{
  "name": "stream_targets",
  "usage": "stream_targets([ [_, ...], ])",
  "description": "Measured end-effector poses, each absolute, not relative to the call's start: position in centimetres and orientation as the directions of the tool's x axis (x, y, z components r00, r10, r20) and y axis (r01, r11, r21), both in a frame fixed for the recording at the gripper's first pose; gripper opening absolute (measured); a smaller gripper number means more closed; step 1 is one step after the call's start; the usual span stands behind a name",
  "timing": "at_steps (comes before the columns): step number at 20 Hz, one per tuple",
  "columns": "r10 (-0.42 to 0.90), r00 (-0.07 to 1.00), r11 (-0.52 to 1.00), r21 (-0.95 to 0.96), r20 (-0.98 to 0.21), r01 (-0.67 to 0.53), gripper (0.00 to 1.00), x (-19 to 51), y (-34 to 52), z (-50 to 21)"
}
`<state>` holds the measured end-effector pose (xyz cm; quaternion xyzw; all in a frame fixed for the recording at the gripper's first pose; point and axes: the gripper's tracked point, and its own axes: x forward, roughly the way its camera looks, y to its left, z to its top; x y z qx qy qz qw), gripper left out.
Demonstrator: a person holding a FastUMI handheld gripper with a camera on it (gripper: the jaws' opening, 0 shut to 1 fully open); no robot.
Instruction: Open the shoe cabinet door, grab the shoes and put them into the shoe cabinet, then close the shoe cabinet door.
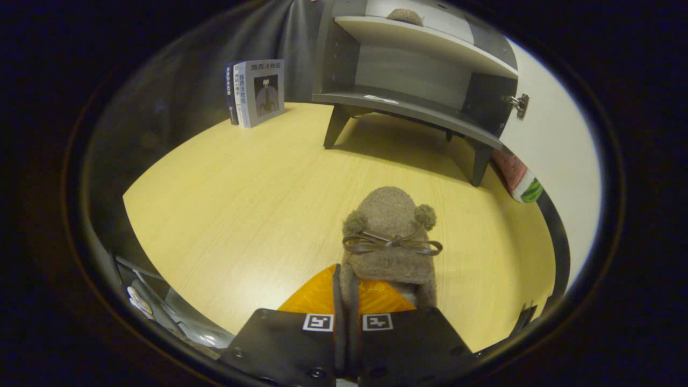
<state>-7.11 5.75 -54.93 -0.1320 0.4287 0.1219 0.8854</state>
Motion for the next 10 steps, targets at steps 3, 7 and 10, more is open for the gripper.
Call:
stream_targets([
  [3,0.102,0.609,0.939,-0.126,-0.786,-0.320,0.03,-6.6,5.6,-54.4],
  [7,0.097,0.637,0.952,-0.115,-0.765,-0.284,0.03,-4.7,4.5,-51.8],
  [10,0.105,0.664,0.960,-0.098,-0.740,-0.261,0.03,-3.1,4.2,-48.8],
])
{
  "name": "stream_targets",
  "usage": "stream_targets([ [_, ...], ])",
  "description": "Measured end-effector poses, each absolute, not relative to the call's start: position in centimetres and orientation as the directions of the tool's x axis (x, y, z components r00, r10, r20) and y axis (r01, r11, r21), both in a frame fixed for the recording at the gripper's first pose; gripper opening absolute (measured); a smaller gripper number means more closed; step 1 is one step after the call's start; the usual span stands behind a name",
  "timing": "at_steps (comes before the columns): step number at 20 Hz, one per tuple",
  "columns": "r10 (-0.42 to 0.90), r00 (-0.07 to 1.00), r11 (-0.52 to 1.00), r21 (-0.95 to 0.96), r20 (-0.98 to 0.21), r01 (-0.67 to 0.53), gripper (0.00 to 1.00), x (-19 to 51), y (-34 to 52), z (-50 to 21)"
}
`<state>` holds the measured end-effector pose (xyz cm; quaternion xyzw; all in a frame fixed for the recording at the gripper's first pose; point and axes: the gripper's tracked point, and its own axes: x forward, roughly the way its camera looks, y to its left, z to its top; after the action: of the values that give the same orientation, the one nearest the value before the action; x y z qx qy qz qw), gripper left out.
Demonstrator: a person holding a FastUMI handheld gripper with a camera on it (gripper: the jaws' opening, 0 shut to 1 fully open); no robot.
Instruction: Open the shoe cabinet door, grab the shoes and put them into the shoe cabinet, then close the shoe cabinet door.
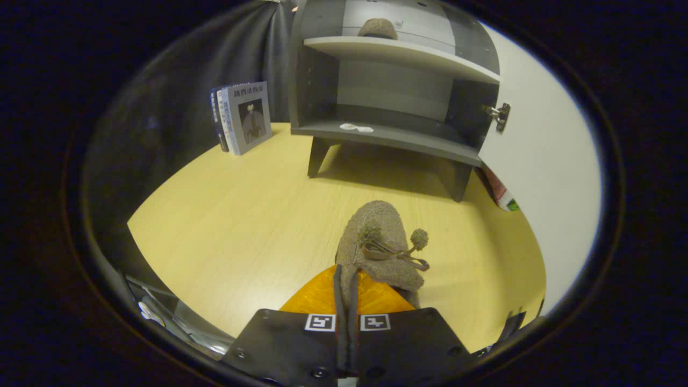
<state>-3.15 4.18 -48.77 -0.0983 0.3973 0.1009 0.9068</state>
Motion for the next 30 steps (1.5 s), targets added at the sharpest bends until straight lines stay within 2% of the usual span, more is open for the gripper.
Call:
stream_targets([
  [4,0.117,0.722,0.963,-0.100,-0.682,-0.251,0.03,-0.1,3.9,-43.3],
  [14,0.098,0.889,0.980,-0.114,-0.447,-0.166,0.03,8.4,3.0,-25.6],
  [19,0.070,0.935,0.987,-0.112,-0.347,-0.116,0.02,13.7,1.8,-18.9],
  [26,0.034,0.951,0.989,-0.129,-0.308,-0.078,0.02,21.5,0.9,-17.3],
  [30,0.023,0.940,0.989,-0.130,-0.341,-0.071,0.02,25.9,0.9,-18.3],
])
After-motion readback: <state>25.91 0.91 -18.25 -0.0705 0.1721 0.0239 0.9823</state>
